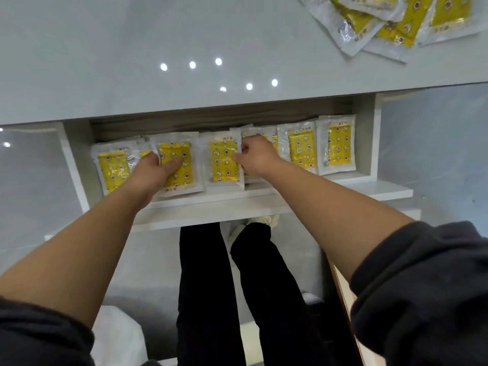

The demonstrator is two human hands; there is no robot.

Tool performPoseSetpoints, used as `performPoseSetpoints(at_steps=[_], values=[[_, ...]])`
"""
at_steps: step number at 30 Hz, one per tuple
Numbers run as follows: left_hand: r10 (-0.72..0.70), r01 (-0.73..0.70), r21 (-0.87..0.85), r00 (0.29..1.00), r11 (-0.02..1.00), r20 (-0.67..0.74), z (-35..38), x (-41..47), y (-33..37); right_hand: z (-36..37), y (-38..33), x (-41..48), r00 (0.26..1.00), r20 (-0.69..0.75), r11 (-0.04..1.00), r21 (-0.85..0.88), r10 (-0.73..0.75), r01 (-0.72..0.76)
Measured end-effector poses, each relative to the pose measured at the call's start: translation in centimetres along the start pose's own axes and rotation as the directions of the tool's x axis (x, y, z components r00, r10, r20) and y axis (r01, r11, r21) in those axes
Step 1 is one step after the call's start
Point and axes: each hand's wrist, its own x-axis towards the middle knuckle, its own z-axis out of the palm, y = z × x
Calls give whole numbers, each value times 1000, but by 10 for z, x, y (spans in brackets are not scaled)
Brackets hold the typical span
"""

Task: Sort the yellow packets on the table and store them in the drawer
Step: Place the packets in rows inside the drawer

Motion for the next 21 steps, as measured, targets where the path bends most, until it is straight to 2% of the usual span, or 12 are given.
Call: performPoseSetpoints(at_steps=[3, 6, 8, 10, 12, 15, 18, 21], values=[[-31, 39, 98, 996, 994, -83, -10, 10, -10, 5, 6, 6, 998, -59, 987, -156, 14, -23], [23, 81, 443, 974, 893, -225, -7, 17, -16, 7, 9, 5, 993, -117, 906, -421, -4, -46], [20, 140, 509, 955, 849, -296, -4, 21, -19, 8, 9, 2, 989, -142, 845, -534, -40, -42], [-48, 221, 516, 944, 828, -327, -5, 23, -19, 9, 9, 0, 988, -141, 814, -580, -63, -31], [-50, 217, 609, 959, 763, -279, -8, 21, -14, 7, 9, -4, 990, -123, 815, -579, -69, -15], [-20, 136, 719, 986, 681, -167, -6, 5, 4, -2, 4, -20, 993, -105, 860, -511, -63, 1], [82, -95, 706, 995, 702, 53, 5, -24, 31, -25, -1, -47, 985, -153, 902, -431, -79, 5], [216, -339, 645, 940, 685, 265, 16, -59, 71, -61, -6, -77, 970, -237, 932, -362, -62, -29]])
